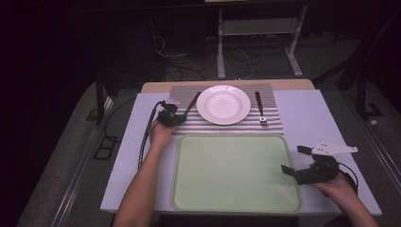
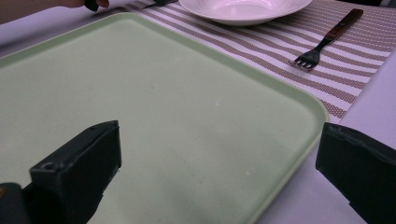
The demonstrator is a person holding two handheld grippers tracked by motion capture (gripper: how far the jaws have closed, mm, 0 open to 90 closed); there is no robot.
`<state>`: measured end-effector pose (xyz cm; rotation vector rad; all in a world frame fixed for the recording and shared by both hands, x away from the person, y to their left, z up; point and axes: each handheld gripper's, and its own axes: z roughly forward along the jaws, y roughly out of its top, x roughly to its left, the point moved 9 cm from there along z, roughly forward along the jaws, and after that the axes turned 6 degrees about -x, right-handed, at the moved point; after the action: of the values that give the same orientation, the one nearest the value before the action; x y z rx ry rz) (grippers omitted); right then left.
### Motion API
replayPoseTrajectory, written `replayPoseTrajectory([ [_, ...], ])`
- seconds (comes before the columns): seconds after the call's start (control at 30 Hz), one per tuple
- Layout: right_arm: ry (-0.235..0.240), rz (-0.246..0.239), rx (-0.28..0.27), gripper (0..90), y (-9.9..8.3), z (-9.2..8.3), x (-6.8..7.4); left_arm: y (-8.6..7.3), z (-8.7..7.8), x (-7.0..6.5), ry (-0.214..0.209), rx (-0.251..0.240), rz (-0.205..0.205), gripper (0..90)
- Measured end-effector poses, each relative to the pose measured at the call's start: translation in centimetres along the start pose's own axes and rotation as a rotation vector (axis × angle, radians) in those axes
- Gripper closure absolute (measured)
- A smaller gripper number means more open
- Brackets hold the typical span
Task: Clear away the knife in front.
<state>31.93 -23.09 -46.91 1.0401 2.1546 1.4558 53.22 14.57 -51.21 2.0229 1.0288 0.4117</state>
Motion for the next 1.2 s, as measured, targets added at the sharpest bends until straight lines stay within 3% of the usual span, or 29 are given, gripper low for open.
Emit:
replayPoseTrajectory([
  [0.27,0.000,-0.002,0.000,0.4,0.0,0.0,0.0,-0.4,-0.6,1.4,0.037,-0.010,-0.021,89.2],
  [0.47,0.001,-0.002,0.002,0.4,0.0,0.0,0.0,-0.4,-0.6,1.5,0.026,-0.016,-0.031,89.1],
  [0.77,0.008,-0.005,0.004,0.5,-0.1,0.0,0.2,0.5,-1.9,0.5,-0.025,-0.062,-0.029,88.1],
  [1.03,0.014,-0.005,-0.004,0.5,0.0,-0.1,0.3,1.2,-4.8,-1.0,-0.067,-0.106,-0.003,76.7],
  [1.2,0.017,-0.006,-0.006,0.4,0.1,-0.1,0.4,0.9,-6.5,-2.2,-0.083,-0.108,0.020,69.3],
])
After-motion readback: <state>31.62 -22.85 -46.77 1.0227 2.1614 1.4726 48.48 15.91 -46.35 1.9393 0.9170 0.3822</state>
